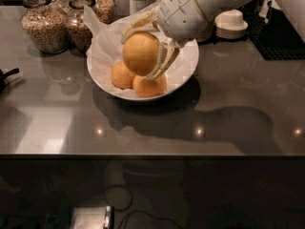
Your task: Pick orange from white bowl
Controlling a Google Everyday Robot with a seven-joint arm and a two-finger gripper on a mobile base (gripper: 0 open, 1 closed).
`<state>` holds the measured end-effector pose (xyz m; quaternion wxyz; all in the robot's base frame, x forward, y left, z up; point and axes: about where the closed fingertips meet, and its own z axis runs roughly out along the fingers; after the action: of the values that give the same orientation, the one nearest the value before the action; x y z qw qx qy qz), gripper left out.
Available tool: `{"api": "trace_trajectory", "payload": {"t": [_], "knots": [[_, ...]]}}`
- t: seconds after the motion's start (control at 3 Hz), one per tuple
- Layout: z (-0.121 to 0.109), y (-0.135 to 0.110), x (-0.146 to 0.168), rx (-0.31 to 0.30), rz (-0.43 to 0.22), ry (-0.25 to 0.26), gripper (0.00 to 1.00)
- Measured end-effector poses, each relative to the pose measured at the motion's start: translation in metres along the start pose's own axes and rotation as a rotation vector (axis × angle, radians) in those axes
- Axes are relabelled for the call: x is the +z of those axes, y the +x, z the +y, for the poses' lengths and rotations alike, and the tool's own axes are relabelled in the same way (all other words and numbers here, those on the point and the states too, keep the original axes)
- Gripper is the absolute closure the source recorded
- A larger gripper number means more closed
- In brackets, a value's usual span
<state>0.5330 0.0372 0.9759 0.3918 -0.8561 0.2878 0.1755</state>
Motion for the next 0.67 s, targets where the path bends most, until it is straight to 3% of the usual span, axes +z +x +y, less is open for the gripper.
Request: {"api": "trace_trajectory", "payload": {"t": [0.33, 0.67], "knots": [[0.016, -0.049, 0.003, -0.006, -0.07, 0.037, 1.0], [0.027, -0.091, 0.007, 0.005, -0.085, 0.038, 1.0]]}}
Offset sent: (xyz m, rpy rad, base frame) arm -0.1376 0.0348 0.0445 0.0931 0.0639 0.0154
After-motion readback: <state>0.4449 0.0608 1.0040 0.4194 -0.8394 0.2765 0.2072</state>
